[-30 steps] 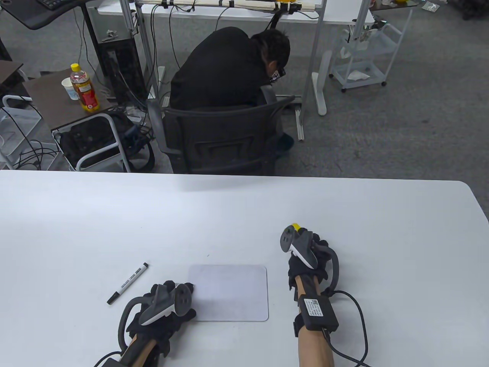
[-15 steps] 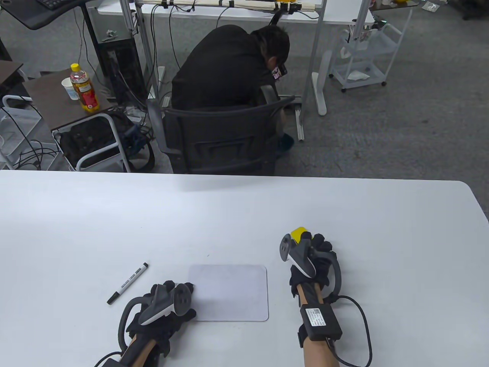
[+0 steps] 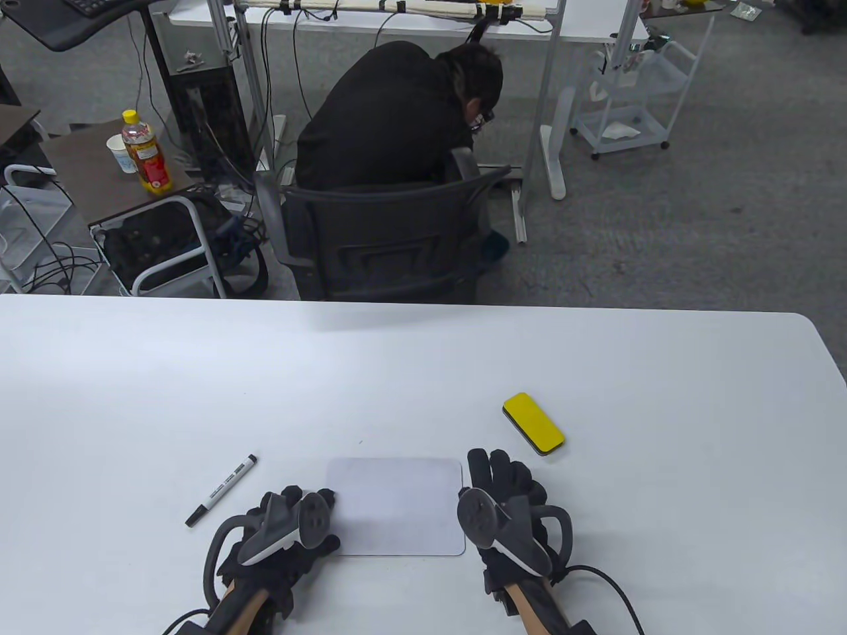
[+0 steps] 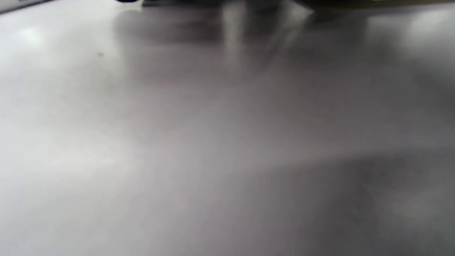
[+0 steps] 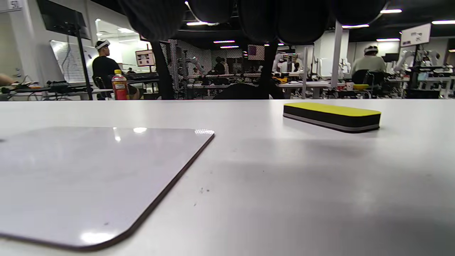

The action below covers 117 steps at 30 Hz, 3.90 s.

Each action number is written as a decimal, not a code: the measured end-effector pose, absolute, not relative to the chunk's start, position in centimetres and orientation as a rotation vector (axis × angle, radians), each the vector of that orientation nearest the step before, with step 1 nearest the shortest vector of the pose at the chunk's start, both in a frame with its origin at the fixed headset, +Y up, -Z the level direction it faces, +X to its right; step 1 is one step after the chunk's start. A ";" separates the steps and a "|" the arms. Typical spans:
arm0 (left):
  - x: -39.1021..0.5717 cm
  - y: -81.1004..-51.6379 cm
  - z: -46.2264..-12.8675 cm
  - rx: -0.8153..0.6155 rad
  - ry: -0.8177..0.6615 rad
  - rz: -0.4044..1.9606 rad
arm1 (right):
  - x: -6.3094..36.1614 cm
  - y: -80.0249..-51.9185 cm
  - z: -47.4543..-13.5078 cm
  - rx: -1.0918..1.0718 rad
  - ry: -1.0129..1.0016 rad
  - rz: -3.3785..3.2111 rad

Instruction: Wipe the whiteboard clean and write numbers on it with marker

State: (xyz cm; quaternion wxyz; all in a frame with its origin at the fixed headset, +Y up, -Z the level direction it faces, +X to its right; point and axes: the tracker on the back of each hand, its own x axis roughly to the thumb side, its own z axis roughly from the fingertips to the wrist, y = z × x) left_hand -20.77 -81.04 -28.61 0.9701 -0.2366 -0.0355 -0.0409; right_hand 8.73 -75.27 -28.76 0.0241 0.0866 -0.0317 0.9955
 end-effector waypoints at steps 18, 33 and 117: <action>-31.3 -78.0 -29.3 -0.151 0.283 0.079 | 8.8 -75.8 -27.4 0.318 -0.128 3.058; -34.7 -79.2 -29.1 -0.216 0.515 -0.014 | 8.9 -75.9 -27.3 0.327 -0.097 3.041; -22.8 -76.6 -26.5 -0.171 -0.324 0.669 | 8.5 -77.3 -26.9 0.265 0.245 1.687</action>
